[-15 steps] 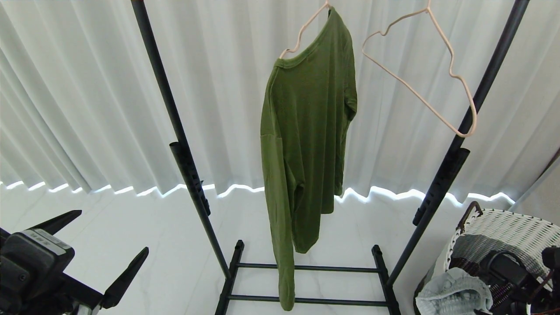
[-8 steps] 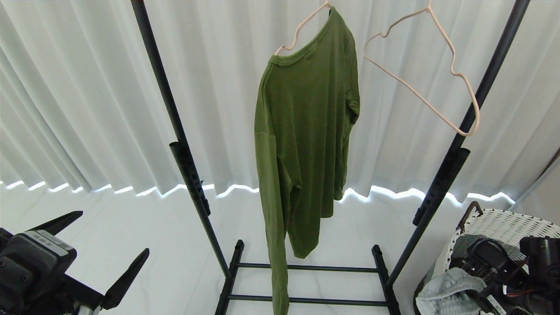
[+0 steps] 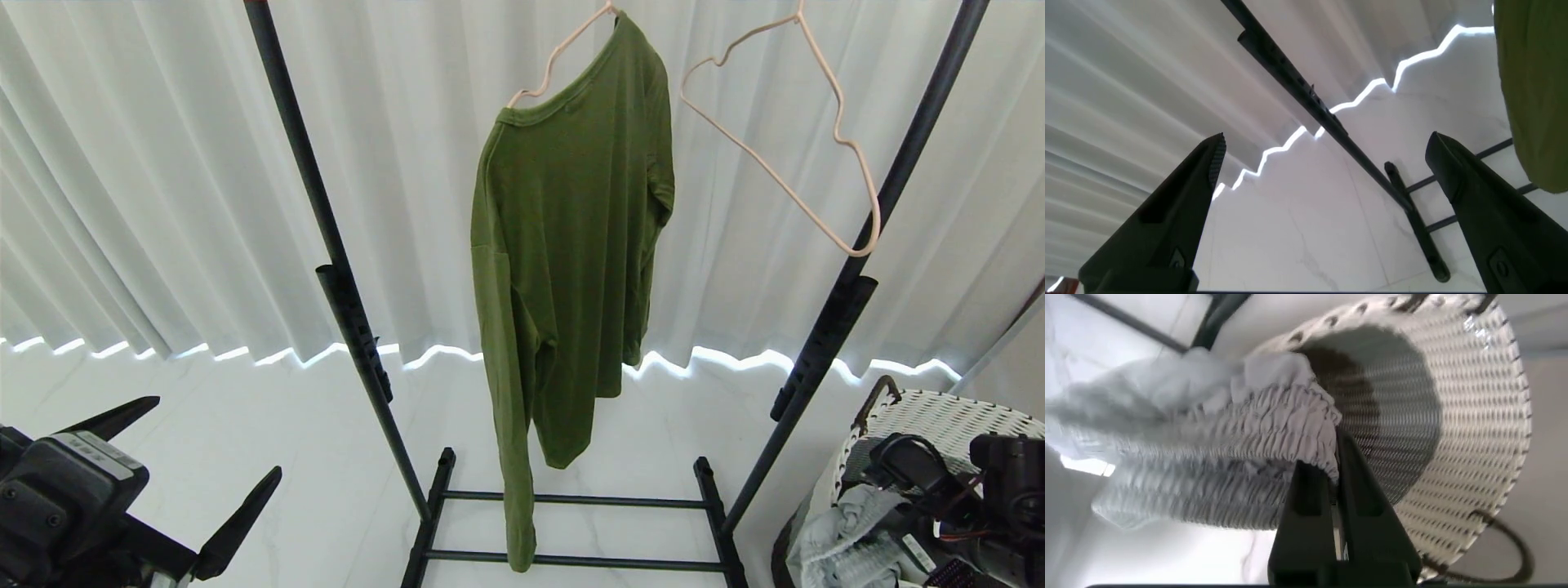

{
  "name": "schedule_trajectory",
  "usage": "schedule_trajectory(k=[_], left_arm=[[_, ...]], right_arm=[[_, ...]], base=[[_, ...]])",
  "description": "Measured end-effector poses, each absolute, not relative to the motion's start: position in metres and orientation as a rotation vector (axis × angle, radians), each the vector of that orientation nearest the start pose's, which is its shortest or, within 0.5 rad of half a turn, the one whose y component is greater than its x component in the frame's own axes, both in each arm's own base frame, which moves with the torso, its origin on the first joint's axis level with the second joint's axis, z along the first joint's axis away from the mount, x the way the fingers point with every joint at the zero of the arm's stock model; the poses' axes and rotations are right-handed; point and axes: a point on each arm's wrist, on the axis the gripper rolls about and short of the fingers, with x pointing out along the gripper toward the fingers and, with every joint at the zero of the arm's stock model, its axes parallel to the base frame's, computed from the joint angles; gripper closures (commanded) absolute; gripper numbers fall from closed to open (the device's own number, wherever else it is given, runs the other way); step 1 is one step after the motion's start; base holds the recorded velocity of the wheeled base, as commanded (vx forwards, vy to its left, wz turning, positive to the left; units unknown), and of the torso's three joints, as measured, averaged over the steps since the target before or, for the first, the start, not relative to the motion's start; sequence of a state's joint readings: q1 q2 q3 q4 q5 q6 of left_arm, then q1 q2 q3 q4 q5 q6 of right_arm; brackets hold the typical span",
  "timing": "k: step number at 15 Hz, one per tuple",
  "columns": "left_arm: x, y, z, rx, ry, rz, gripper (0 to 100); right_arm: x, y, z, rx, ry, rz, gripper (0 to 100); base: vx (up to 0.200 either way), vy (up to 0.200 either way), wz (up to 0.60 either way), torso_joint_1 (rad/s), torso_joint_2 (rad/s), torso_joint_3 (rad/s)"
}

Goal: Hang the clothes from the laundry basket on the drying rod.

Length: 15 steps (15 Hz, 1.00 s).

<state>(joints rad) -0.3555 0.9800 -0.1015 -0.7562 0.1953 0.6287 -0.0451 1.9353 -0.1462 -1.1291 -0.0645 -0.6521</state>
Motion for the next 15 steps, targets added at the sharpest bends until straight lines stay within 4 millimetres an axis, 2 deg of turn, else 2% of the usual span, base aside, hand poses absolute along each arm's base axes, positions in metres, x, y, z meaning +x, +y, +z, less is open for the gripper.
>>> schedule_trajectory(k=[5, 11, 15], left_arm=[[0.097, -0.031, 0.153, 0.657, 0.045, -0.186, 0], [0.087, -0.028, 0.156, 0.643, -0.002, -0.172, 0], [0.087, -0.028, 0.162, 0.636, -0.029, -0.165, 0]], right_arm=[[0.225, 0.005, 0.057, -0.668, 0.523, 0.136, 100], [0.211, 0.017, 0.095, -0.701, 0.414, 0.112, 100], [0.192, 0.022, 0.126, -0.721, 0.47, 0.17, 100]], base=[[0.0, 0.0, 0.0, 0.0, 0.0, 0.0], [-0.2, 0.0, 0.0, 0.004, 0.0, 0.002], [-0.2, 0.0, 0.0, 0.004, 0.0, 0.001]])
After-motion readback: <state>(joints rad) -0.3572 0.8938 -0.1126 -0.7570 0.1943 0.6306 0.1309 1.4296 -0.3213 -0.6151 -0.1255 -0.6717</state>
